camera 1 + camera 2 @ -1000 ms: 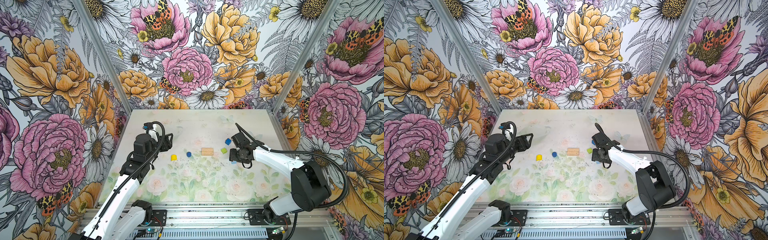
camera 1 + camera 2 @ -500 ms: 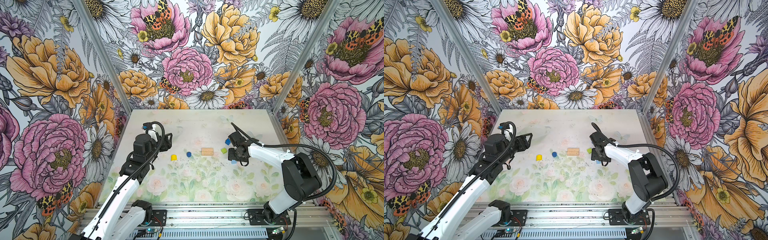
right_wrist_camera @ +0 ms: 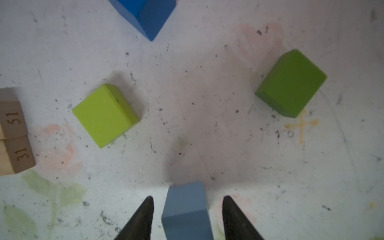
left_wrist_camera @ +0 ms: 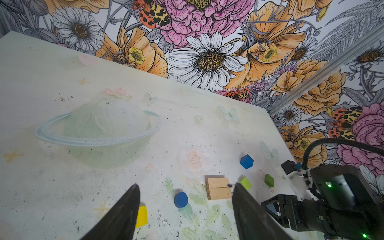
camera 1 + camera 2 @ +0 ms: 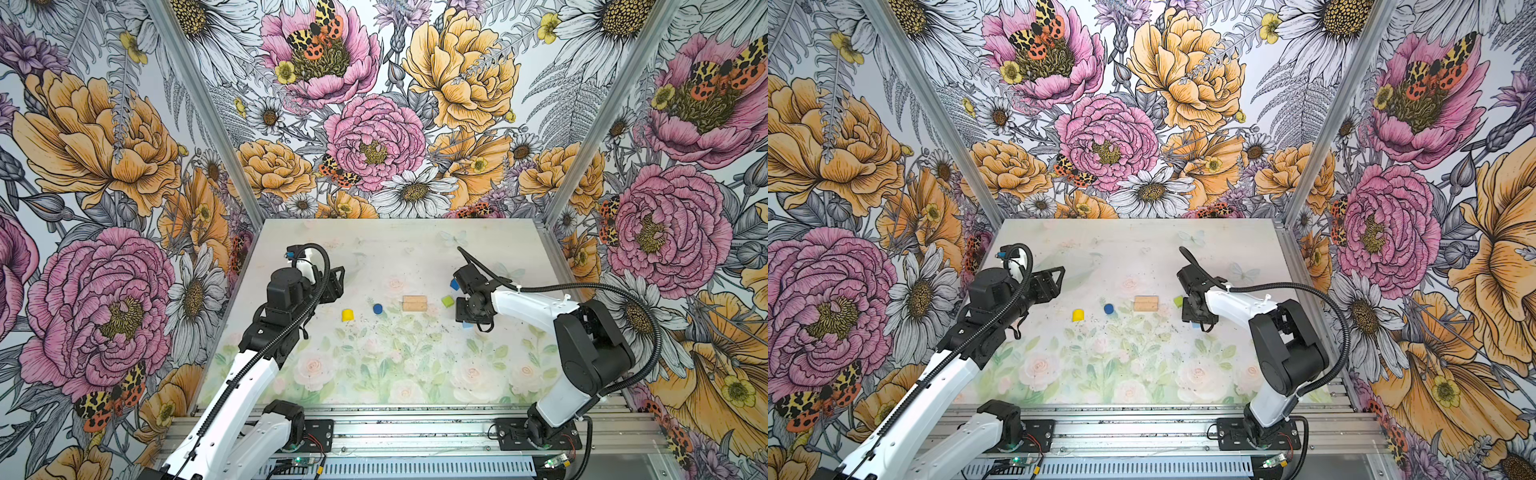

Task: Build the wood block tower
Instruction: 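Lower the right gripper onto the light-blue cube and close it, then carry the light-blue cube with the right gripper above the wooden blocks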

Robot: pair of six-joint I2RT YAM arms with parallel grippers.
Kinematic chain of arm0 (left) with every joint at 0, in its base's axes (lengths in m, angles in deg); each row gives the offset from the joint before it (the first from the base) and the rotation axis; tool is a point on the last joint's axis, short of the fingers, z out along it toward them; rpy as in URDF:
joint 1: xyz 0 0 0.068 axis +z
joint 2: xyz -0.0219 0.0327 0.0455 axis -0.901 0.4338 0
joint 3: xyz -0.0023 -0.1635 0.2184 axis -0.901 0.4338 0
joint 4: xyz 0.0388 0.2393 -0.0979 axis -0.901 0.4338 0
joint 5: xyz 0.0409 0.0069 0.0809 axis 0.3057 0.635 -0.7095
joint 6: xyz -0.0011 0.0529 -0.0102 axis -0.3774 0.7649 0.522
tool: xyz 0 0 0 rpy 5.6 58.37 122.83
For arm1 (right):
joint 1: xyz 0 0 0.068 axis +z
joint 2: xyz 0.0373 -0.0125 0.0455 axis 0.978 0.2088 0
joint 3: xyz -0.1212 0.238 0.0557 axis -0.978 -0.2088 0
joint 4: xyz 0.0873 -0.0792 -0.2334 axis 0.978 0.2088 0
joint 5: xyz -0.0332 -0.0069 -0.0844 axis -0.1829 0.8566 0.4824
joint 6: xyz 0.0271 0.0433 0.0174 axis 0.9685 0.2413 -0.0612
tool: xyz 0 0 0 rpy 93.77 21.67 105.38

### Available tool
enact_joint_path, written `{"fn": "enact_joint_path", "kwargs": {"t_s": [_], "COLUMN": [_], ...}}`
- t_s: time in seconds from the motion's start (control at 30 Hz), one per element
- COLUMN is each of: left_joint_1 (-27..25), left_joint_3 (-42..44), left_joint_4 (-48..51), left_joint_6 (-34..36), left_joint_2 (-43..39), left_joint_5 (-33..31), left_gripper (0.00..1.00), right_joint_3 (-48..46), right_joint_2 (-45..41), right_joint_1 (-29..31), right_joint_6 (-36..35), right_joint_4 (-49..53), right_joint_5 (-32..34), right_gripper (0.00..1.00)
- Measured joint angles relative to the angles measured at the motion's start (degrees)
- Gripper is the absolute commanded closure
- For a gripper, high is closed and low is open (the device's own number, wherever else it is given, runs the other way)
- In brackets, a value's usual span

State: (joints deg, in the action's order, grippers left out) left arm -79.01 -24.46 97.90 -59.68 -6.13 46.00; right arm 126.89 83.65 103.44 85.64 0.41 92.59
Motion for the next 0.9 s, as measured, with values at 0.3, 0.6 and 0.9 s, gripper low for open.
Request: {"fn": "enact_joint_path", "kwargs": {"t_s": [0.3, 0.6, 0.9], "left_joint_1": [0.0, -0.04, -0.04], "left_joint_3": [0.0, 0.0, 0.0], "left_joint_4": [0.0, 0.02, 0.04], "left_joint_6": [0.02, 0.02, 0.04], "left_joint_2": [0.0, 0.0, -0.2], "left_joint_5": [0.0, 0.0, 0.0], "left_gripper": [0.29, 0.28, 0.28], "right_joint_3": [0.0, 0.0, 0.11], "right_joint_2": [0.74, 1.38, 1.38], "right_joint_1": [0.11, 0.48, 0.59], "right_joint_6": [-0.04, 0.0, 0.22], "right_joint_4": [-0.35, -0.35, -0.37], "right_joint_5": [-0.42, -0.85, -1.05], "right_gripper": [0.56, 0.6, 0.87]}}
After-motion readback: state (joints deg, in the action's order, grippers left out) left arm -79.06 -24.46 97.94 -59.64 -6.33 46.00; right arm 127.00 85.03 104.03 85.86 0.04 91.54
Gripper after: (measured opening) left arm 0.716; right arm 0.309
